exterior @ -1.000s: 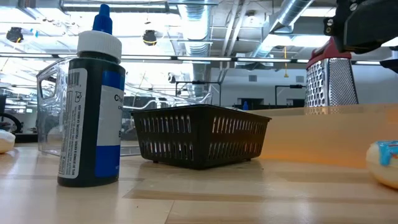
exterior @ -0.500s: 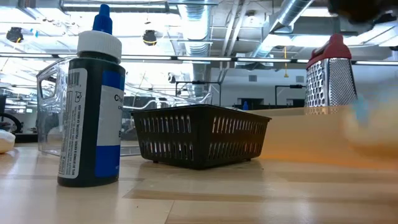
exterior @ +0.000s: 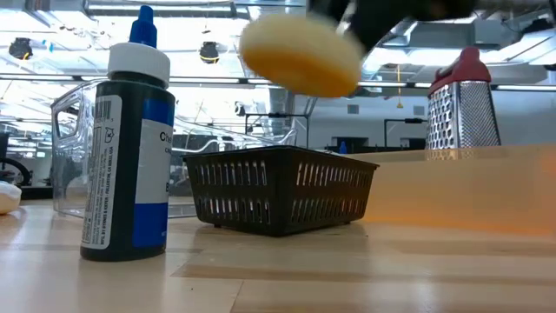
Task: Pick & Place Food Item
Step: Put the blue donut into the black bin
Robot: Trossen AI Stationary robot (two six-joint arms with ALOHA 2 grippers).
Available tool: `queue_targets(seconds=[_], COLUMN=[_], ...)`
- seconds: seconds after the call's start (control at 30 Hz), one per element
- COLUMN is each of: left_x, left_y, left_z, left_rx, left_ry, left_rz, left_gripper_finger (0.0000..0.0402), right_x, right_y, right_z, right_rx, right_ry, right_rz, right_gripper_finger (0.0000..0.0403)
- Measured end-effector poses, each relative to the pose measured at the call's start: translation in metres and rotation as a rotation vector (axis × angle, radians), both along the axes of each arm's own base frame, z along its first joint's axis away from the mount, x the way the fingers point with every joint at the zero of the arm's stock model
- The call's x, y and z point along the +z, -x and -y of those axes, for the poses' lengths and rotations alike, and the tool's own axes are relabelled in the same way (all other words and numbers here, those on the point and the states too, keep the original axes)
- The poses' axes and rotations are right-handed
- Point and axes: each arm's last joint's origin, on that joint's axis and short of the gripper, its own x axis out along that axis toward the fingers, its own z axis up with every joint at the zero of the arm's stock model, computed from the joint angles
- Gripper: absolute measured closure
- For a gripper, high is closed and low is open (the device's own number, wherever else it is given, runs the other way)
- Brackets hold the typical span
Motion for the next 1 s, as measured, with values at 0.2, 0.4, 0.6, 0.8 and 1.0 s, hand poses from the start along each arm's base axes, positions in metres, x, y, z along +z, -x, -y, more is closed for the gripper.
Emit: queue_targets(seconds=[0.2,0.4,0.6,0.8,1.0], left_x=[0.000,0.000,0.000,0.000,0.000], left_y=[0.000,0.000,0.000,0.000,0.000], left_z=[0.000,0.000,0.000,0.000,0.000], left_rx=[-0.001,-0.003,-0.003,-0.003,-0.004], left_ry=[-0.005,-0.025,-0.026,-0.024,-0.023], left_rz=[-0.001,-0.006,-0.006,-0.006,-0.006], left_gripper_finger=[0.0207,0.0207,0.0207,0.0207,0.0207], right_x=[-0.003,-0.003,-0.003,-0.026,-0.025], right_y=[-0.011,-0.014,-0.014,-0.019,-0.013], right_z=[0.047,0.054,0.053,0.040,0.038], right_rx=[0.014,0.079,0.083,0.096,0.067], right_ry=[0.089,0.128,0.128,0.098,0.117], right_rz=[-0.143,-0.164,-0.159,-0.184,-0.214], right_gripper_finger=[0.0310,0.0310,0.0310,0.0310,0.0310])
